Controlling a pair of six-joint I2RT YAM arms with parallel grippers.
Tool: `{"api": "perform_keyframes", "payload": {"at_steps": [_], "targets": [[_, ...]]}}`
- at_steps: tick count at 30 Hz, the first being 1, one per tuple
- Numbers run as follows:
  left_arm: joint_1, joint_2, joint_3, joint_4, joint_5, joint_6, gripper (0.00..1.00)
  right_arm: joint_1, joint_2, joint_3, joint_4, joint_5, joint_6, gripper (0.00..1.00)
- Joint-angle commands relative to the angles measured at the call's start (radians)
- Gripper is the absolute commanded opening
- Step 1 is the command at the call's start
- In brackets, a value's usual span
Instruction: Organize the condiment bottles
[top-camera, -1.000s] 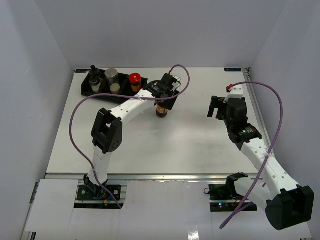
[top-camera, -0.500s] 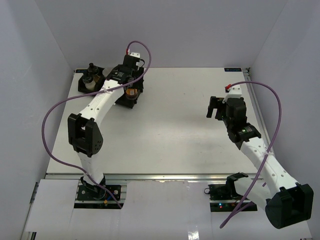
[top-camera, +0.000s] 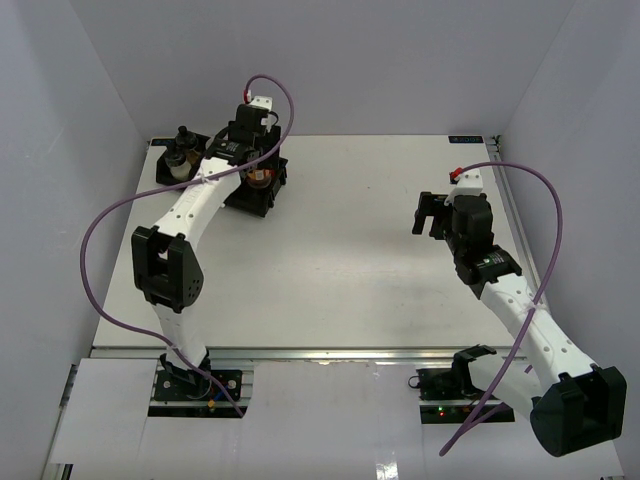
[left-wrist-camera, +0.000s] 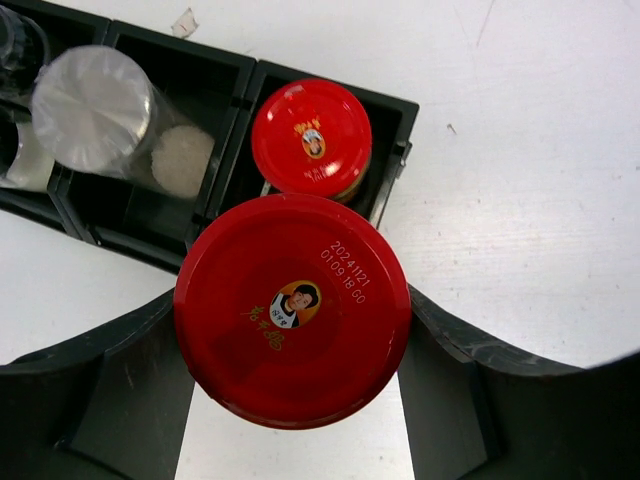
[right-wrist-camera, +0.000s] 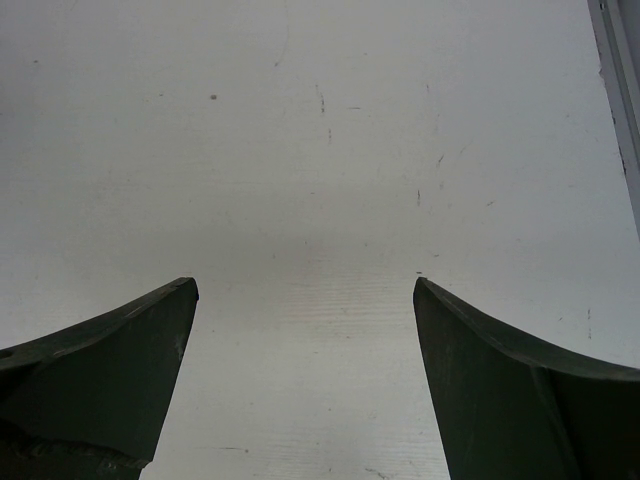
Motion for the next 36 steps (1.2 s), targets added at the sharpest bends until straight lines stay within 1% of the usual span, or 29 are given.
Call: {"api": "perform_keyframes", "payload": {"at_steps": [1, 7, 18, 27, 36], "targets": [[0.046, -0.031, -0.004, 0.176, 0.027, 0.024, 0.00, -0.004, -0.013, 0.010, 0.040, 0.002, -0.010, 0.95], [0.052, 0.011, 0.003, 0.195, 0.036, 0.043, 0.00, -0.004, -0.013, 0.005, 0.048, 0.008, -0.012, 0.95], [0.055, 0.022, -0.130, 0.342, 0.051, 0.055, 0.00, -0.006, -0.017, 0.009, 0.059, -0.004, -0.016, 0.95], [0.055, 0.036, -0.185, 0.431, 0.042, 0.058, 0.00, -0.007, -0.010, 0.013, 0.067, -0.004, -0.021, 0.95], [0.055, 0.061, -0.245, 0.485, 0.041, 0.070, 0.00, -0.009, -0.004, 0.021, 0.065, -0.008, -0.027, 0.95]]}}
